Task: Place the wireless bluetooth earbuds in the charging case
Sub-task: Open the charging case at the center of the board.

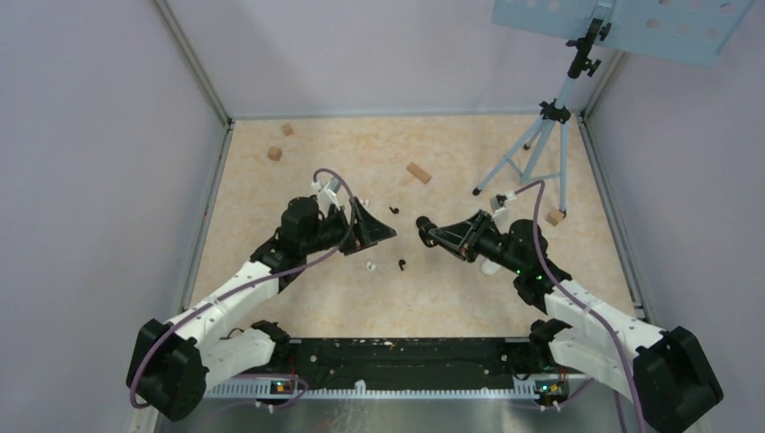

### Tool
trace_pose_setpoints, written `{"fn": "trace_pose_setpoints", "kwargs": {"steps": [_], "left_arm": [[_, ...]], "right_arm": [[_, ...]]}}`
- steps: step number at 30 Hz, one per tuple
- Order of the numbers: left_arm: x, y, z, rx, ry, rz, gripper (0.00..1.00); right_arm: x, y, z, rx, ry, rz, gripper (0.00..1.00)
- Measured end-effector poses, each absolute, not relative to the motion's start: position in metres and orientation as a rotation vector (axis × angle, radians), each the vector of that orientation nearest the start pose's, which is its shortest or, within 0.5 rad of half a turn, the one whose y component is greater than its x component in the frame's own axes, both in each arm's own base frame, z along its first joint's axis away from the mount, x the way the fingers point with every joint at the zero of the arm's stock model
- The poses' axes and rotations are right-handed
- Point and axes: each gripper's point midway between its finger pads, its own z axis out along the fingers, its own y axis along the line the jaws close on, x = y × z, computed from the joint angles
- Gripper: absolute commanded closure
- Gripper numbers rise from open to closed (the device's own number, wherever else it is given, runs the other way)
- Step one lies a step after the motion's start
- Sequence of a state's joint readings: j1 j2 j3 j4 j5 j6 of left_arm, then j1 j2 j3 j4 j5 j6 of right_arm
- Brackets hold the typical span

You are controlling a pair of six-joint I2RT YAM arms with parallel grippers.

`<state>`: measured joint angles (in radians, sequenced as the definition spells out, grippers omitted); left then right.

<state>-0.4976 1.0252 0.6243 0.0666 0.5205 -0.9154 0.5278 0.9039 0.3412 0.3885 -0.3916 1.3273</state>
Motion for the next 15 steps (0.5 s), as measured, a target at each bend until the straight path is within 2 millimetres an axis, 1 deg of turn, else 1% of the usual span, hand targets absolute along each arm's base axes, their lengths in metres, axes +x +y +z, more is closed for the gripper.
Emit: {"fn": "trace_pose_setpoints", "kwargs": {"steps": [2,4,8,10,12,15], "left_arm": [[0.224,-0.257,0.192,-0.137,2.184,-1.394,0.01],[0.222,-0.260,0.189,-0.182,2.207,-1.406,0.01],[0.224,-0.268,0.187,-0.223,2.212,-1.444,0.01],[0.223,-0.272,0.190,-0.228,2.171,-1.492,0.01],[0.221,-0.275,0.189,-0.241,2.148,-1.529,0.01],[0.221,-0.278,0.188,-0.265,2.125,-1.579,0.02]], "right_arm": [[0.223,0.249,0.197,0.507,1.970,1.620,1.00],[0.231,0.251,0.196,0.543,1.953,1.620,1.00],[0.239,0.255,0.191,0.591,1.948,1.621,1.00],[0.240,0.258,0.188,0.602,1.954,1.623,1.00],[0.241,0.260,0.185,0.610,1.961,1.621,1.00],[0.241,0.261,0.186,0.605,1.954,1.627,1.00]]}}
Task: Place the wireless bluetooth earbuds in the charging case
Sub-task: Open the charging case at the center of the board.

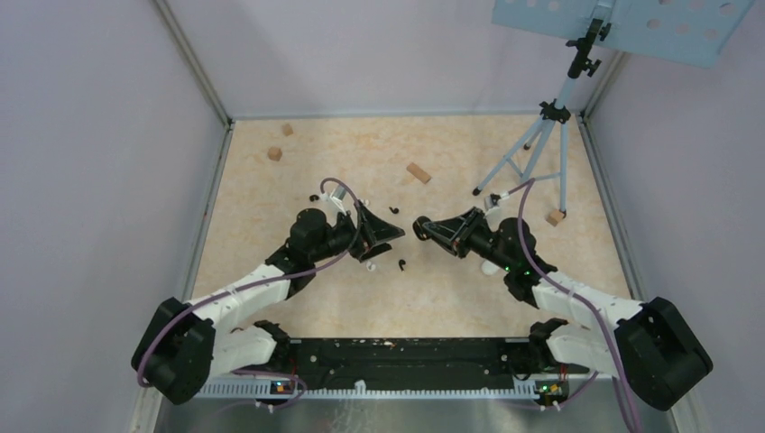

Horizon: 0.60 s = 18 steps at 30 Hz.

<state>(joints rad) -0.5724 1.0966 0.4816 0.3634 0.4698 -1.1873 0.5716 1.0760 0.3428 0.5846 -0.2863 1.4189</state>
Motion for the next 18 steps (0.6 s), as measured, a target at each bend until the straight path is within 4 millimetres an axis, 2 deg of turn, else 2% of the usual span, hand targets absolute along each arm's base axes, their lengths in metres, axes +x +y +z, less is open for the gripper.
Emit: {"fn": "trace_pose_setpoints", "kwargs": {"steps": [3,9,13,18], "left_arm": [[0.225,-0.283,0.188,-0.287,2.108,-1.627,0.02],[0.233,-0.294,0.189,-0.300,2.077,-1.705,0.15],[0.236,-0.301,0.186,-0.306,2.085,-1.727,0.19],[0.242,-0.308,0.195,-0.300,2.050,-1.762,0.25]], "right_arm": [[0.242,0.263,0.191,0.601,1.935,1.646,1.00],[0.243,0.267,0.195,0.603,1.915,1.690,1.00],[0.240,0.270,0.197,0.594,1.917,1.707,1.00],[0.240,0.274,0.201,0.582,1.905,1.729,1.00]]}}
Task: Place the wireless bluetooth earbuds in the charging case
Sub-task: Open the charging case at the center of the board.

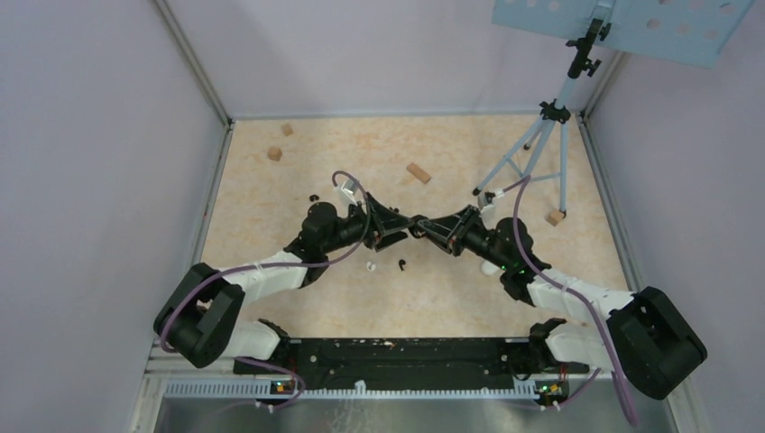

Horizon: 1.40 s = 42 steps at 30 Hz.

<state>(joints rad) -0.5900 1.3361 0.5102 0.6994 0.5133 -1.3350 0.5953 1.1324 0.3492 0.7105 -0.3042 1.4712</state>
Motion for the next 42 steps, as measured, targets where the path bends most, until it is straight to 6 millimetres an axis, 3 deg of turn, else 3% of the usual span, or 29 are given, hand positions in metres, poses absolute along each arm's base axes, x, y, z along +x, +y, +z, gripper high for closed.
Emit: {"fn": "trace_pose_setpoints", "kwargs": {"steps": [12,17,22,29,36,37,40,42], "left_arm": [[0.248,-0.317,0.208,-0.292,2.004,-1.817,0.57],[0.250,-0.317,0.210,-0.311,1.995,-1.825,0.85],[0.252,-0.316,0.217,-0.323,1.966,-1.837,0.99],[0.250,-0.314,0.210,-0.336,1.987,-1.823,1.00],[0.243,-0.311,0.224,-0.260,1.913,-1.857,1.00],[0.241,-0.311,0.227,-0.244,1.900,-1.864,1.00],[0.238,-0.310,0.232,-0.216,1.876,-1.874,1.00],[0.235,-0.309,0.235,-0.194,1.865,-1.875,1.00]], "right_arm": [[0.239,0.277,0.200,0.587,1.913,1.750,1.00],[0.240,0.278,0.201,0.594,1.904,1.758,1.00],[0.242,0.278,0.205,0.630,1.847,1.832,1.00],[0.240,0.279,0.196,0.725,1.790,1.969,1.00],[0.236,0.280,0.210,0.714,1.723,2.082,1.00],[0.235,0.280,0.212,0.706,1.717,2.094,0.95],[0.232,0.281,0.217,0.684,1.698,2.130,0.60],[0.230,0.281,0.221,0.674,1.687,2.155,0.47]]}}
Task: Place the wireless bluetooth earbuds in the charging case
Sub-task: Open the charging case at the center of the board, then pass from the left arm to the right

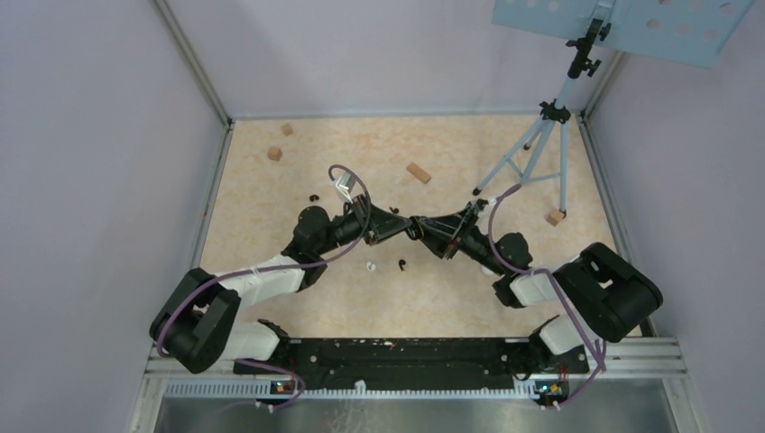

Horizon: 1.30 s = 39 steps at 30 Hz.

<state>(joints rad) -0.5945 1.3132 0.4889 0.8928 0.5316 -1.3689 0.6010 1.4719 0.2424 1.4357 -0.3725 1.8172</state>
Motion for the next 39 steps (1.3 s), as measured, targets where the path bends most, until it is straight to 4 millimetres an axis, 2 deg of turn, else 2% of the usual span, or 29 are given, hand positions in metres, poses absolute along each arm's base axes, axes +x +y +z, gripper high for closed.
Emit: {"fn": "trace_pose_setpoints", "kwargs": {"steps": [3,9,16,21,26,28,34,39], "left_arm": [[0.230,-0.309,0.238,-0.154,1.862,-1.877,1.00],[0.220,-0.307,0.234,-0.116,1.916,-1.862,1.00],[0.213,-0.300,0.227,-0.110,2.002,-1.817,1.00],[0.215,-0.298,0.237,-0.065,2.051,-1.777,1.00],[0.214,-0.301,0.257,0.041,2.068,-1.752,1.00],[0.212,-0.300,0.258,0.079,2.080,-1.744,1.00],[0.203,-0.299,0.245,0.106,2.158,-1.743,1.00],[0.201,-0.299,0.244,0.121,2.161,-1.746,1.00]], "right_arm": [[0.227,0.282,0.223,0.654,1.689,2.169,0.37],[0.223,0.279,0.217,0.590,1.753,2.125,0.29],[0.216,0.273,0.216,0.396,1.882,1.926,0.20],[0.215,0.271,0.225,0.189,1.978,1.691,0.19],[0.210,0.264,0.214,0.030,2.092,1.514,0.19],[0.204,0.263,0.208,-0.030,2.126,1.492,0.19],[0.190,0.263,0.201,-0.152,2.172,1.491,0.22],[0.181,0.269,0.217,-0.225,2.111,1.586,0.22]]}}
